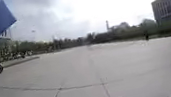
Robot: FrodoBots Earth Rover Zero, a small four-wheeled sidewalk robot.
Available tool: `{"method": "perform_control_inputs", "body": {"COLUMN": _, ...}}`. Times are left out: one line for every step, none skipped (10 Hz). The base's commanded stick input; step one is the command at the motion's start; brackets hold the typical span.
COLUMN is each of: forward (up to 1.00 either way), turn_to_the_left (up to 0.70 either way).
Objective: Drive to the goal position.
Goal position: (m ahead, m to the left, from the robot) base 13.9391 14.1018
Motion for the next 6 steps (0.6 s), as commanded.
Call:
{"method": "perform_control_inputs", "body": {"forward": 1.0, "turn_to_the_left": 0.0}}
{"method": "perform_control_inputs", "body": {"forward": 1.0, "turn_to_the_left": 0.0}}
{"method": "perform_control_inputs", "body": {"forward": 1.0, "turn_to_the_left": 0.0}}
{"method": "perform_control_inputs", "body": {"forward": 1.0, "turn_to_the_left": -0.08}}
{"method": "perform_control_inputs", "body": {"forward": 1.0, "turn_to_the_left": -0.4}}
{"method": "perform_control_inputs", "body": {"forward": 1.0, "turn_to_the_left": -0.4}}
